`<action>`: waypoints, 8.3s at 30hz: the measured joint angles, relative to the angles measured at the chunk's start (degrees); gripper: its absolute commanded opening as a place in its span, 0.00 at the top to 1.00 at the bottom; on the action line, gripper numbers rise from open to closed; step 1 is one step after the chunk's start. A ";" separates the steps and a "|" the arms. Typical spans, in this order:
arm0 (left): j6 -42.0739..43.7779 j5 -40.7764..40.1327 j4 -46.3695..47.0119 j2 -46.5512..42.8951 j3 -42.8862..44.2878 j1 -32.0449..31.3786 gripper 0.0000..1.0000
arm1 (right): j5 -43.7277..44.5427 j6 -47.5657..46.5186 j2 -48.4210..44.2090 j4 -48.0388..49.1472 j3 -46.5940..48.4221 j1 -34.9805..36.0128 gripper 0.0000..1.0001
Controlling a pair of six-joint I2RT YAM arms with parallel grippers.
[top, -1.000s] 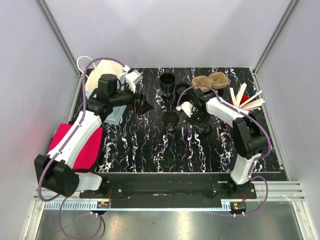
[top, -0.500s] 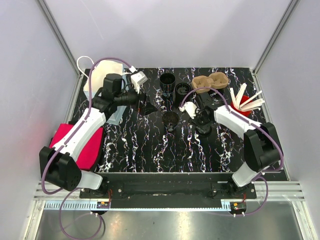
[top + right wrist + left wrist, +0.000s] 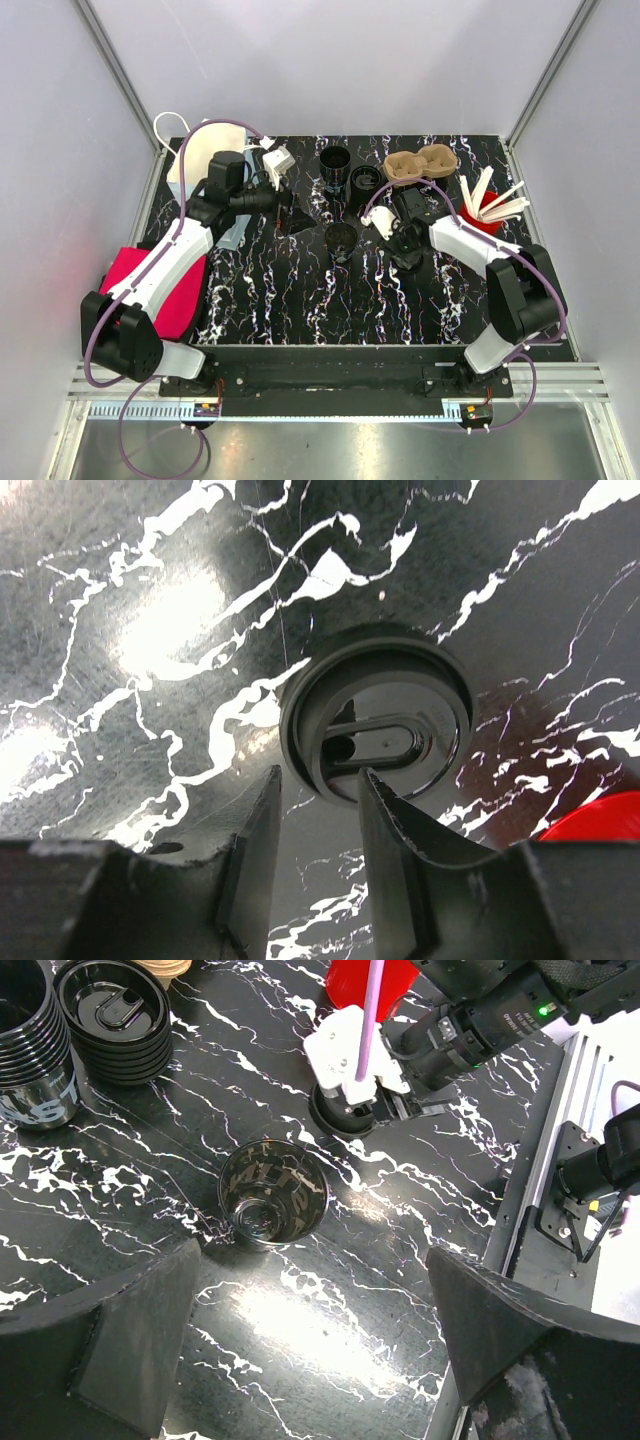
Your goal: Pack the takeout coffee
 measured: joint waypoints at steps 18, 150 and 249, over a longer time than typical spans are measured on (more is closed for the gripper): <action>-0.37 1.60 0.74 0.00 -0.92 0.00 0.01 | -1.09 -0.61 2.38 1.70 -1.27 -0.07 0.74; 3.13 -10.91 -9.60 16.92 7.61 -0.24 0.01 | -13.57 -6.08 -18.49 -31.80 24.35 10.67 1.00; -10.91 -1.27 0.79 18.60 0.96 4.70 0.01 | -4.83 -8.17 5.33 -23.69 24.98 20.96 1.00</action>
